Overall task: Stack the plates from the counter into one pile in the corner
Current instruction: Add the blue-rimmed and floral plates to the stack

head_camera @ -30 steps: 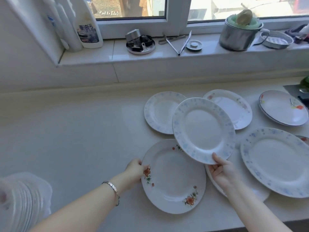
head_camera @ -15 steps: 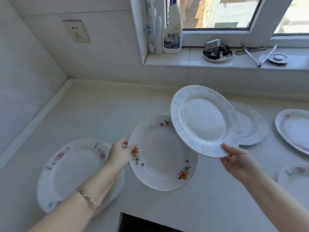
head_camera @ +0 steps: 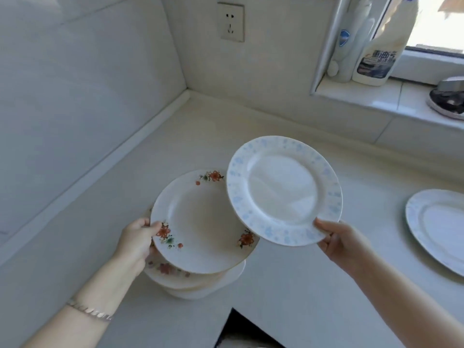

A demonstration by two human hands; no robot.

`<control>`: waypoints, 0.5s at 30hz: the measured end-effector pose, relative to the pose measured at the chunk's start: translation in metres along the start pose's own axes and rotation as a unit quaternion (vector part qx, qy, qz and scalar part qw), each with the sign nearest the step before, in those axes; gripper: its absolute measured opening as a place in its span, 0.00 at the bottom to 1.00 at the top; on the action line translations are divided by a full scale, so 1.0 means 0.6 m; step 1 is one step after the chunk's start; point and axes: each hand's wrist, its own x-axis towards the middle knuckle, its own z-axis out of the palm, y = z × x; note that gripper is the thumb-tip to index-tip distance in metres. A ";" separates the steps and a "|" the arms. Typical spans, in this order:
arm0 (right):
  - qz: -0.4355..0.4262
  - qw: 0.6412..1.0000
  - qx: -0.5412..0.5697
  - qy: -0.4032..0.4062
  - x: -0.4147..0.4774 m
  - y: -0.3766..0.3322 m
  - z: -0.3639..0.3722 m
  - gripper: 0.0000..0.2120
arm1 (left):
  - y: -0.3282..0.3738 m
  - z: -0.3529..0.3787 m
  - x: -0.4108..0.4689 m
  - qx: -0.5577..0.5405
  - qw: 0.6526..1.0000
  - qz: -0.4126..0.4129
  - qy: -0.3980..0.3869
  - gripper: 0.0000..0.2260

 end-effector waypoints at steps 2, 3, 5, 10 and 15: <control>0.014 1.000 -0.012 0.001 0.014 0.013 0.011 0.12 | -0.006 -0.017 0.010 0.002 1.000 -0.009 -0.004 0.12; 0.020 1.000 -0.019 0.003 0.018 0.019 0.017 0.12 | -0.009 -0.024 0.015 0.004 1.000 -0.013 -0.007 0.12; 0.030 0.999 -0.028 0.005 0.024 0.027 0.030 0.11 | -0.013 -0.035 0.025 0.012 1.000 -0.016 -0.009 0.12; 0.041 0.998 -0.048 0.005 0.035 0.033 0.052 0.10 | -0.022 -0.057 0.043 0.055 0.998 -0.026 -0.007 0.11; 0.044 0.998 -0.048 0.007 0.034 0.033 0.060 0.12 | -0.030 -0.078 0.055 0.165 0.986 0.001 0.008 0.10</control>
